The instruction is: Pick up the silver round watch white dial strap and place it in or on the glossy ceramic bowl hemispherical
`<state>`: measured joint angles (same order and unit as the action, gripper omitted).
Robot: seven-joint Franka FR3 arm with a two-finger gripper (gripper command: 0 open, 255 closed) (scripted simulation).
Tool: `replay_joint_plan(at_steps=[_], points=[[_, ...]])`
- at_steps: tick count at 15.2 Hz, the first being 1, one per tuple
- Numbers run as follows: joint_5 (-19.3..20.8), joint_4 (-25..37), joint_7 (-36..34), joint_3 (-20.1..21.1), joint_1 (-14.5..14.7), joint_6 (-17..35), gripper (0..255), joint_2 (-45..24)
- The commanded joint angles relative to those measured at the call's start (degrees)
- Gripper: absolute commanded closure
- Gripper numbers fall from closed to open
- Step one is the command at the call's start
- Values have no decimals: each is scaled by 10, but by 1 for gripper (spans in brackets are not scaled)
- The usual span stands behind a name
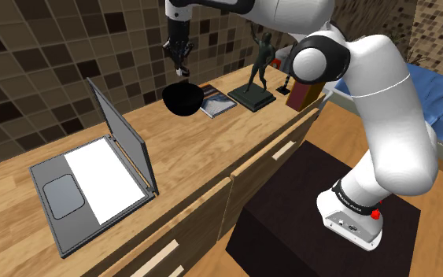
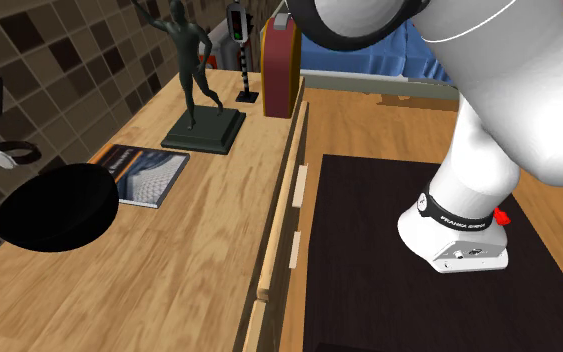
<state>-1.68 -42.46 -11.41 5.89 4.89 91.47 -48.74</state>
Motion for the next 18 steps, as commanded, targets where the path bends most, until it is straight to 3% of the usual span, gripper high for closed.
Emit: replay_joint_plan(at_steps=[1, 9, 18], points=[[0, -23, 1, 0, -1, 17, 255, 6], [-2, -117, 6, 0, -5, 93, 255, 25], [-3, -171, 10, 0, -7, 148, 255, 22]])
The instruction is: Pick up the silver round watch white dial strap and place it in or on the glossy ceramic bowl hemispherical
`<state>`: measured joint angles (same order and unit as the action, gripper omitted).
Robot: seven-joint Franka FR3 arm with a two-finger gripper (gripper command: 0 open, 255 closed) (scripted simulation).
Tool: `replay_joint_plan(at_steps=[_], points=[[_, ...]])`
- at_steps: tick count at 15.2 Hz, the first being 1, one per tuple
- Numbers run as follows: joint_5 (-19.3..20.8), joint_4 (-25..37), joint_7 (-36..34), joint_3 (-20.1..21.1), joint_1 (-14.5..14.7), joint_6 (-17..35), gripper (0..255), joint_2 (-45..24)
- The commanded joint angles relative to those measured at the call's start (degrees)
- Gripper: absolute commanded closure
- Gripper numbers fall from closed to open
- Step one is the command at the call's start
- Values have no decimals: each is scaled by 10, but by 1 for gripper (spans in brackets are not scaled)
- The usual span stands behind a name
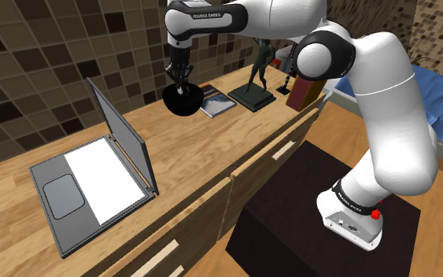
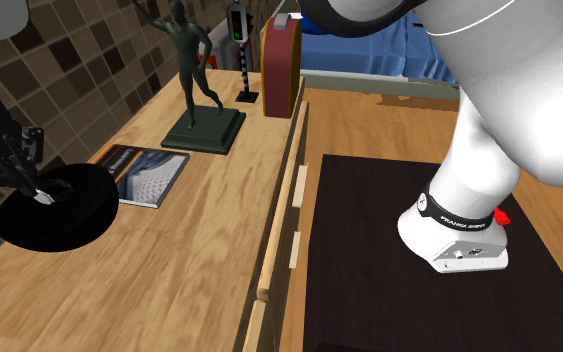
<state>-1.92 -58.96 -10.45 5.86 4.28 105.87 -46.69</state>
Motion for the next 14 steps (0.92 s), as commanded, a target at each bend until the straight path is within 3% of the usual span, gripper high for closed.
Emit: replay_joint_plan(at_steps=[1, 6, 7, 12, 14], points=[[0, -6, 0, 0, 0, 4, 255, 2], [0, -5, 0, 0, 0, 4, 255, 1], [0, -5, 0, 0, 0, 4, 0, 1], [0, -5, 0, 0, 0, 4, 0, 1], [0, 27, 0, 0, -1, -32, 0, 5]])
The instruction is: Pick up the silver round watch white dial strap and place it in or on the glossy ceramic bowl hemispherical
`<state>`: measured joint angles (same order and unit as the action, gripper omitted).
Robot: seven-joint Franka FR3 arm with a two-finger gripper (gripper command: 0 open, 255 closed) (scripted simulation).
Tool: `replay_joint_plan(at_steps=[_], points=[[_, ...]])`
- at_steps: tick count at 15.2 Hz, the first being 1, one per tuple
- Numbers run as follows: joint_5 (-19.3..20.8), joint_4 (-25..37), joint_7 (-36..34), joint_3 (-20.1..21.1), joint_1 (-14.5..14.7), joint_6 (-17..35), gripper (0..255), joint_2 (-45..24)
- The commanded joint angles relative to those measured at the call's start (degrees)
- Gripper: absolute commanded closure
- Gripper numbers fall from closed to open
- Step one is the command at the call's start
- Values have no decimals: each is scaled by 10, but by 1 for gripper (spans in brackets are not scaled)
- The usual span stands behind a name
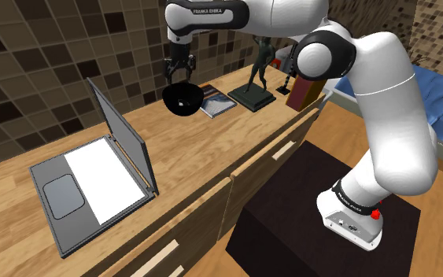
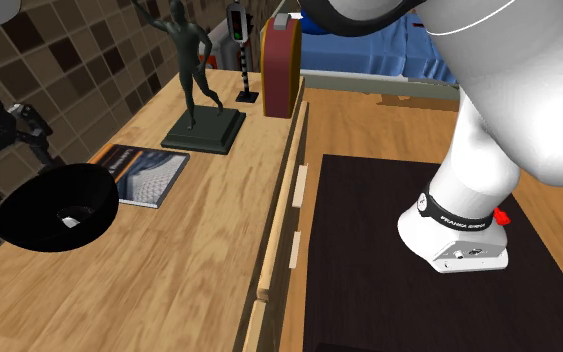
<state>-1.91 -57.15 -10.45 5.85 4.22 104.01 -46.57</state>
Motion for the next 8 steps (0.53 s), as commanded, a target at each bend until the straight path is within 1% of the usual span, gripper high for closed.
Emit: replay_joint_plan(at_steps=[1, 2, 8], points=[[0, 28, 0, 0, -1, -33, 0, 4], [0, 46, 0, 0, -1, -49, 0, 2], [0, 46, 0, 0, -1, -49, 0, 2]])
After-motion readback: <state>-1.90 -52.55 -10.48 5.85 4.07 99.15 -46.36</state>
